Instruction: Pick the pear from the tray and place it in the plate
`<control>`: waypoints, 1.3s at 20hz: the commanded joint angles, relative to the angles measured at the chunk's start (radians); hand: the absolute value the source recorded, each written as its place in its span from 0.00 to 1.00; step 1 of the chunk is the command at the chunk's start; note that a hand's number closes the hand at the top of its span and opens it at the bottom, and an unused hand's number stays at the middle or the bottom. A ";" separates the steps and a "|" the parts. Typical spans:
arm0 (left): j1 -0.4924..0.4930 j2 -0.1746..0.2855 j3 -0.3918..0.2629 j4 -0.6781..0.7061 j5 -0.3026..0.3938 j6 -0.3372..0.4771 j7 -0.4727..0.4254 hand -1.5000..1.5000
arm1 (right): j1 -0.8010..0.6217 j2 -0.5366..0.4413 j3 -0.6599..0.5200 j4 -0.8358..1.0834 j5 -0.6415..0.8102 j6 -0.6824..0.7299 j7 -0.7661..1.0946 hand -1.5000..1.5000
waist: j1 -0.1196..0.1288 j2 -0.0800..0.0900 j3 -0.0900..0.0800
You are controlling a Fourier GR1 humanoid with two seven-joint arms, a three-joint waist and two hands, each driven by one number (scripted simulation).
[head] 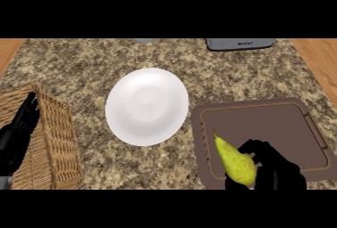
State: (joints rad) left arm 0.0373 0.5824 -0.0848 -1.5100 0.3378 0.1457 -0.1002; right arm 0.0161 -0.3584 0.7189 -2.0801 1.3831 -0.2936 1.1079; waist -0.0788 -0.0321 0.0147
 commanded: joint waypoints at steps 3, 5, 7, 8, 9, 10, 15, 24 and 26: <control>-0.008 -0.085 -0.056 0.057 -0.009 -0.007 -0.027 0.50 | -0.038 0.200 0.099 -0.133 0.250 0.259 0.167 1.00 | 0.036 0.023 -0.021; -0.004 -0.128 -0.103 0.038 -0.041 0.031 -0.024 0.50 | -0.077 0.302 0.120 -0.063 0.308 0.267 0.166 1.00 | 0.051 0.027 -0.020; -0.028 -0.115 -0.087 0.070 -0.035 0.001 -0.044 0.50 | -0.123 0.351 0.078 -0.008 0.299 0.315 0.138 1.00 | 0.065 0.034 -0.019; -0.019 -0.098 -0.095 0.040 -0.040 0.000 -0.014 0.50 | -0.162 0.352 0.105 0.006 0.308 0.322 0.180 1.00 | 0.076 0.032 -0.019; -0.053 -0.125 -0.083 0.110 -0.035 0.000 -0.045 0.50 | -0.144 0.353 0.116 0.008 0.303 0.315 0.163 1.00 | 0.063 0.036 -0.019; -0.090 -0.094 -0.085 0.067 -0.031 -0.006 0.016 0.50 | -0.210 0.354 0.067 0.050 0.240 0.319 0.181 1.00 | 0.077 0.039 -0.017; -0.094 -0.138 -0.133 0.068 -0.060 0.011 -0.004 0.50 | -0.349 0.357 0.035 0.164 0.109 0.270 0.220 1.00 | 0.099 0.042 -0.017; -0.118 -0.131 -0.115 0.127 -0.043 -0.030 -0.049 0.50 | -0.586 0.358 -0.093 0.497 -0.072 0.116 0.204 1.00 | 0.132 0.052 -0.017; -0.152 -0.138 -0.126 0.128 -0.064 -0.001 -0.016 0.50 | -0.631 0.358 -0.135 0.573 -0.104 0.077 0.179 1.00 | 0.129 0.055 -0.016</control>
State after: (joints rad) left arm -0.1100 0.5355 -0.1579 -1.4570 0.2903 0.1261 -0.1107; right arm -0.5174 -0.0100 0.6273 -1.6323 1.3481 -0.1135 1.1467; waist 0.0504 0.0058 0.0258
